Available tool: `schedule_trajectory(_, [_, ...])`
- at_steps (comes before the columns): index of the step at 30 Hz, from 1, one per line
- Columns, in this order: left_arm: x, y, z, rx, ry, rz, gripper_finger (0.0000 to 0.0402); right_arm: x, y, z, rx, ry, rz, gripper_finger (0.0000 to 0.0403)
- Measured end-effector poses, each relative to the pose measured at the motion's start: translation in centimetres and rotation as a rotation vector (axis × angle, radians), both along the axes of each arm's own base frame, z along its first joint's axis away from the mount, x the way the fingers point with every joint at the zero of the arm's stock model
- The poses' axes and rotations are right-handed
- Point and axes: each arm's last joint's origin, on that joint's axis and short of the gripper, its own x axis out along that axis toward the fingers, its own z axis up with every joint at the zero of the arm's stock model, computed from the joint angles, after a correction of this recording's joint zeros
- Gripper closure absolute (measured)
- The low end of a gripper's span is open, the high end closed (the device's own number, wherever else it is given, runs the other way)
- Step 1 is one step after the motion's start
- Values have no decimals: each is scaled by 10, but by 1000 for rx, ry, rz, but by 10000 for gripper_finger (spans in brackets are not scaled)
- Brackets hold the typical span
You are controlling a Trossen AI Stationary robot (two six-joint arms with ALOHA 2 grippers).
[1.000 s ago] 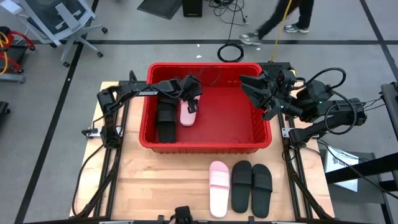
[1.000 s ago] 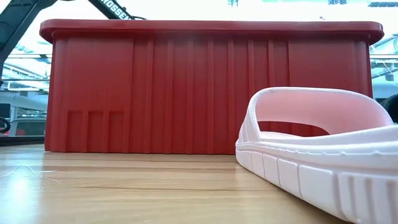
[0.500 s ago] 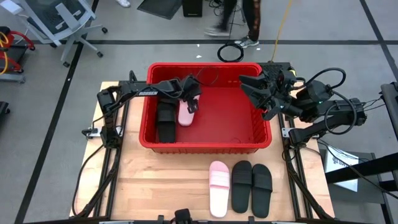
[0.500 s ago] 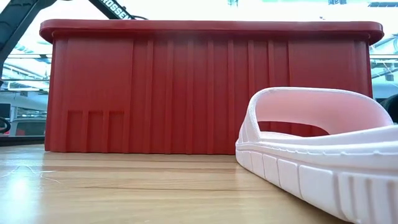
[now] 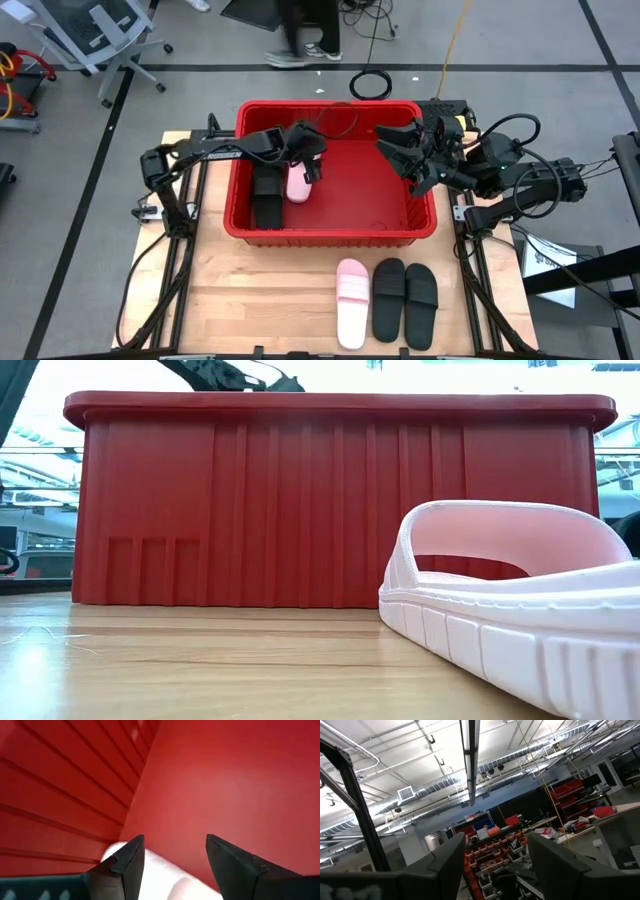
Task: Pick and place slides into bin
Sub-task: Put the pink slide into the red bin
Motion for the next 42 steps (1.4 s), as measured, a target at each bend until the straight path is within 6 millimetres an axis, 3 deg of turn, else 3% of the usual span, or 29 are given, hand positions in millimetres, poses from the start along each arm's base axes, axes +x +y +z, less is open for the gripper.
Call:
schedule_trajectory(11, [-24, -46, 72, -50, -226, -34, 197, -2, 0, 5, -82, -43, -47, 197])
schedule_trajectory(17, [-40, -90, 111, -150, -402, -88, 197, -1, 0, 5, -90, -44, -49, 197])
schedule_trajectory(21, [-48, -125, 127, -185, -454, -181, 197, 2, 1, 3, -87, -40, -45, 197])
schedule_trajectory(28, [-57, -187, 133, -159, -438, -381, 197, 10, 2, 1, -66, -53, -31, 197])
schedule_trajectory(32, [-61, -216, 136, -114, -456, -412, 197, 13, 3, -1, -26, -62, -4, 197])
schedule_trajectory(42, [-65, -253, 140, -113, -542, -415, 197, 5, 19, 8, -39, -161, 126, 197])
